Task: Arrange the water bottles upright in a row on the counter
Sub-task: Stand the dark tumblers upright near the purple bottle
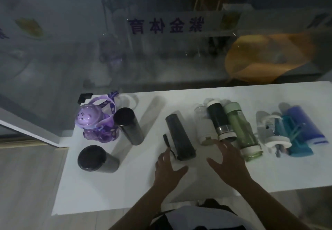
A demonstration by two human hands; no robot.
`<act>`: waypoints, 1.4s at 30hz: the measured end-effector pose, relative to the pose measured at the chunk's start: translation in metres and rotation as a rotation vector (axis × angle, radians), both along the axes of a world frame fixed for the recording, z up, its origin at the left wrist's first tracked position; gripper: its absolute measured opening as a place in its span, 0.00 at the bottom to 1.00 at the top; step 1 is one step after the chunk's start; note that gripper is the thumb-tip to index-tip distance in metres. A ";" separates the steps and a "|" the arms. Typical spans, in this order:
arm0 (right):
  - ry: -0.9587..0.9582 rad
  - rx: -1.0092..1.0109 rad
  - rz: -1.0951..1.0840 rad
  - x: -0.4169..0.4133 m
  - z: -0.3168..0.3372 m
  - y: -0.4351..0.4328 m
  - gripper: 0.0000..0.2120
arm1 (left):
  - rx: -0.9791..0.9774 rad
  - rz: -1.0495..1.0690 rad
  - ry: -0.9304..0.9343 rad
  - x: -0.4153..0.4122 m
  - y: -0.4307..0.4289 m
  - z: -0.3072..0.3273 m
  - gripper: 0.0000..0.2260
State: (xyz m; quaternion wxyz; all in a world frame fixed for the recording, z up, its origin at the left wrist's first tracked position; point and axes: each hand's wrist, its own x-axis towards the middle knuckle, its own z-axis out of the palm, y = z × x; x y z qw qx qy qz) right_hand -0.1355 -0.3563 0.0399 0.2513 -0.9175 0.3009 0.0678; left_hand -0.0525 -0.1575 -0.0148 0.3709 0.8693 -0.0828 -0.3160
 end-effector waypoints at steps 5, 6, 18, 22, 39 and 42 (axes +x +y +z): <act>-0.038 0.067 0.092 0.000 -0.002 -0.050 0.33 | 0.069 0.307 -0.001 -0.005 -0.066 0.008 0.48; -0.063 0.081 0.113 0.002 -0.003 -0.059 0.32 | 0.104 0.372 0.011 -0.006 -0.077 0.008 0.49; -0.131 0.249 0.290 0.005 -0.015 -0.123 0.29 | 0.265 0.619 -0.056 -0.016 -0.107 0.004 0.36; -0.197 0.376 0.335 0.010 -0.018 -0.121 0.28 | 0.173 0.645 -0.059 -0.027 -0.083 0.021 0.31; -0.299 0.424 0.368 0.046 -0.020 -0.101 0.23 | 0.448 0.218 -0.239 0.022 0.004 0.131 0.28; -0.317 0.425 0.352 0.044 -0.021 -0.104 0.22 | 0.508 0.129 -0.232 0.025 0.008 0.130 0.30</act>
